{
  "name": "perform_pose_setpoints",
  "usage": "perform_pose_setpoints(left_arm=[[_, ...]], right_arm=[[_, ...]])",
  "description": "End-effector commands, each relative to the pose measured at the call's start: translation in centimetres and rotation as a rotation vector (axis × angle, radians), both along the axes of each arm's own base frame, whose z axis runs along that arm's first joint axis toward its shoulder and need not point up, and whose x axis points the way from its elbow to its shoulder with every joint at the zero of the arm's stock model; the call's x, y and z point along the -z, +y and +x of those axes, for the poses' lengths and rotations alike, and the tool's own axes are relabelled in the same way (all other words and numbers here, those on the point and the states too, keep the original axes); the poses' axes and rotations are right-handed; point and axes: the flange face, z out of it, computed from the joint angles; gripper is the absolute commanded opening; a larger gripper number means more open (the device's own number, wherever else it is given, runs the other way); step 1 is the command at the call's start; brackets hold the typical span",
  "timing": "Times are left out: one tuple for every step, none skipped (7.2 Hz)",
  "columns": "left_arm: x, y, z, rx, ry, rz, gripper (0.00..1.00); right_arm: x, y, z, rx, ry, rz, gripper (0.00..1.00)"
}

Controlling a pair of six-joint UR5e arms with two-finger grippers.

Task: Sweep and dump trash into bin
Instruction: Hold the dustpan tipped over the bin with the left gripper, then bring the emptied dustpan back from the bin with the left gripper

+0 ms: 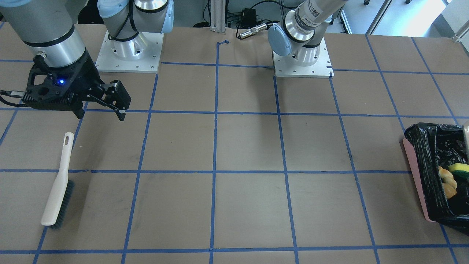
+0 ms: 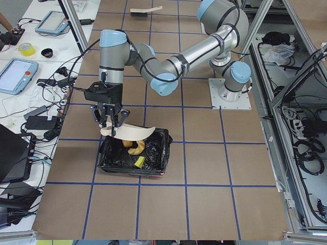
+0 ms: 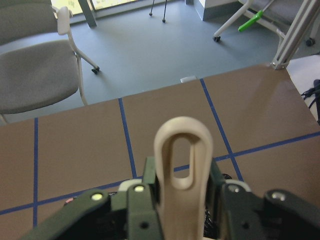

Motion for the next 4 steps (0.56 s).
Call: perform_pose_setpoints(left_arm=[[1.8,-1.6,-3.9,-0.007,0.144,0.015,0.0],[2.3,-2.3,-6.5,-0.013,0.184,0.046,0.0],[3.2,-3.0,-9.6,-0.018,0.233,0.085,0.0],[4.8,-4.2,-12.6,-0.028,0.304,0.092,0.0]], right_arm=[[0.0,-0.5,-0.1,-0.005,0.002,-0.028,1.0],[0.0,-0.5,-0.1,-0.002,0.0,-0.028,1.0],[0.0,-0.5,-0.1,0.004,-0.001,-0.028,1.0],[0.0,-0.6,0.0,0.005,-0.013,-0.034,1.0]])
